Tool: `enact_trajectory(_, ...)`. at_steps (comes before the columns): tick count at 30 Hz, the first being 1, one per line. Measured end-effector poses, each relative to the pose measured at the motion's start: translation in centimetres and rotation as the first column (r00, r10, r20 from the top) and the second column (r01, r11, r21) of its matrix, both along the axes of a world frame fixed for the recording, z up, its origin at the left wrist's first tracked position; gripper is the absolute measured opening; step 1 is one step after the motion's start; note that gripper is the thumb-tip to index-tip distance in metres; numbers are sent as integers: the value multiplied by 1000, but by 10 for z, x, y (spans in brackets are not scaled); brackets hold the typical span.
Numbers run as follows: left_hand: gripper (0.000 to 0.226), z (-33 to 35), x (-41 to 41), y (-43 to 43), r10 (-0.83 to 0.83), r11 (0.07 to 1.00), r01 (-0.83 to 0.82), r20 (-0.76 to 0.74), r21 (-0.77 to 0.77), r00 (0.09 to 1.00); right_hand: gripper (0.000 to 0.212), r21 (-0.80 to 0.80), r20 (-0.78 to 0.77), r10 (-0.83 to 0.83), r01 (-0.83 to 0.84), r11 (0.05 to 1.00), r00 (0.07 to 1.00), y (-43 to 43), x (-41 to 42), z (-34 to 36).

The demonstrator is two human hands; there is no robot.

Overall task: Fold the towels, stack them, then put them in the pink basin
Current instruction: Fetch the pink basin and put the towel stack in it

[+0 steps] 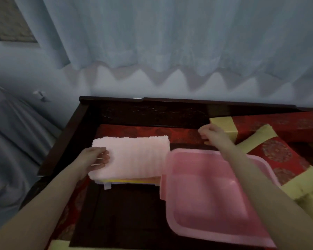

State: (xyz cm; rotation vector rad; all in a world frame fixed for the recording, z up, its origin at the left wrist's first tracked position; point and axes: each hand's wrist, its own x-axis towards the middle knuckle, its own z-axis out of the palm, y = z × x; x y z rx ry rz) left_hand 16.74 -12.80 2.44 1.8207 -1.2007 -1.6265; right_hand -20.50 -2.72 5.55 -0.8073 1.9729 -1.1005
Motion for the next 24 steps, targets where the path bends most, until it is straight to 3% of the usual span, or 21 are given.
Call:
enact_trajectory(3,23,-21,28,-40,38,998,-38,-4,-51,999,55,104,90,2,-11,995,996,-53,58,-29)
enact_trajectory(5,55,-46,43,-63,1,991,19,152,-129,988,72,169,128,-34,12,985,991,-76,87,-47)
enact_trajectory(7,111,-75,56,-82,-117,985,150,310,-84,944,80,207,57,-45,32,978,997,-99,107,-65)
enact_trajectory(8,132,-101,63,-92,-158,982,182,316,-47,935,77,249,31,-37,28,968,999,-108,114,-70)
enact_trajectory(10,150,-130,65,-102,-179,983,185,280,4,943,55,360,68,-11,-14,933,998,-125,125,-83)
enact_trajectory(12,140,-131,58,-100,-139,990,138,185,22,973,36,429,104,-25,-22,903,994,-135,128,-99)
enact_trajectory(14,114,-138,52,-104,-53,996,48,61,72,997,51,469,86,-90,39,882,992,-137,123,-127)
enact_trajectory(15,99,-142,53,-106,-36,993,34,20,110,999,49,500,69,-105,56,864,992,-134,120,-140)
enact_trajectory(17,79,-148,58,-110,-78,967,98,-91,237,993,43,606,22,-95,63,793,995,-128,119,-166)
enact_trajectory(19,74,-152,67,-112,-141,927,194,-179,322,974,61,681,2,-89,64,729,996,-120,130,-172)
enact_trajectory(21,66,-156,76,-114,-159,914,231,-230,333,960,76,695,35,-135,73,716,990,-119,141,-175)
enact_trajectory(24,49,-159,92,-117,-141,915,232,-278,330,950,71,676,58,-179,93,731,982,-124,168,-162)
